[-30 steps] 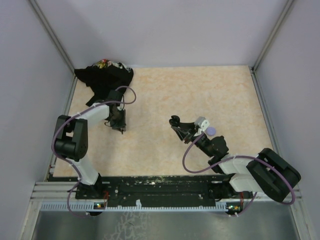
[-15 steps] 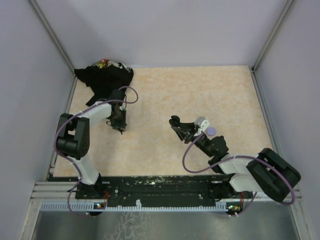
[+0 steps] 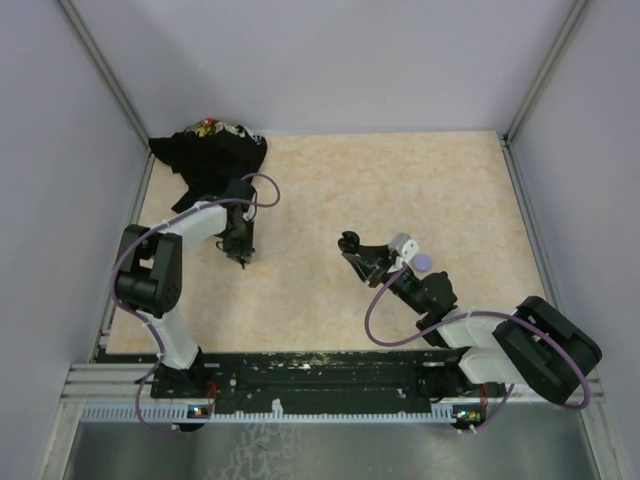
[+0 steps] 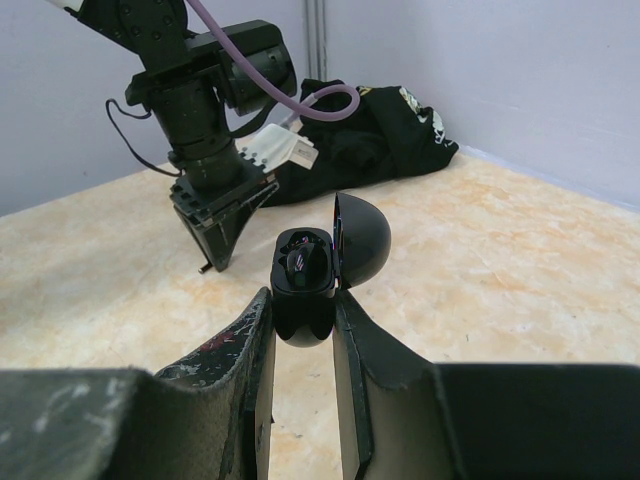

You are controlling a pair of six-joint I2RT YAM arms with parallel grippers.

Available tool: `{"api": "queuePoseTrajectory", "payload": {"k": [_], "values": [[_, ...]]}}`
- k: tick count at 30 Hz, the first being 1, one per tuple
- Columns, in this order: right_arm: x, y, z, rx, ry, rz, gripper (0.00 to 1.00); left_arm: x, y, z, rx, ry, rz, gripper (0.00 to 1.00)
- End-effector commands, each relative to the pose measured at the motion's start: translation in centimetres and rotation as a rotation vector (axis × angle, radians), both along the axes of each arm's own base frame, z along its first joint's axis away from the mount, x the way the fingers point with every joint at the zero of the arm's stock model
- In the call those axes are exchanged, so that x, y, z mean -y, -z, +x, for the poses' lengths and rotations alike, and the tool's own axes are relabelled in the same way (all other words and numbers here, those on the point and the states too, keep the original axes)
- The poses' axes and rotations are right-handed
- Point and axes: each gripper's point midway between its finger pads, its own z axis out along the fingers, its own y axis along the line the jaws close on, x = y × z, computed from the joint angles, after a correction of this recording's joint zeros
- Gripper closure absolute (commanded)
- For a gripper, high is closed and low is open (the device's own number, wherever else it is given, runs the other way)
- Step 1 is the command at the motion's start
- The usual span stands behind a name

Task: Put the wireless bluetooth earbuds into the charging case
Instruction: Pick up the earbud from the center of the board.

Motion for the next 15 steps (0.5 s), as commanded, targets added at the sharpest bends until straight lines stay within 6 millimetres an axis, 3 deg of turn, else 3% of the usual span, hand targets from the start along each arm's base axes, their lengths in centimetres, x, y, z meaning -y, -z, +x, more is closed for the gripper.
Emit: {"api": "queuePoseTrajectory", "payload": {"k": [1, 15], "values": [[-0.3, -3.0, -0.1, 0.077, -0.012, 0.058, 1.00, -0.7, 2.0, -2.3, -0.113, 0.017, 0.047, 0.77], [-0.4, -3.0, 0.0, 0.076, -0.013, 0.055, 1.00, 1.4, -0.8, -1.6, -0.014, 0.036, 0.007, 0.85]]}}
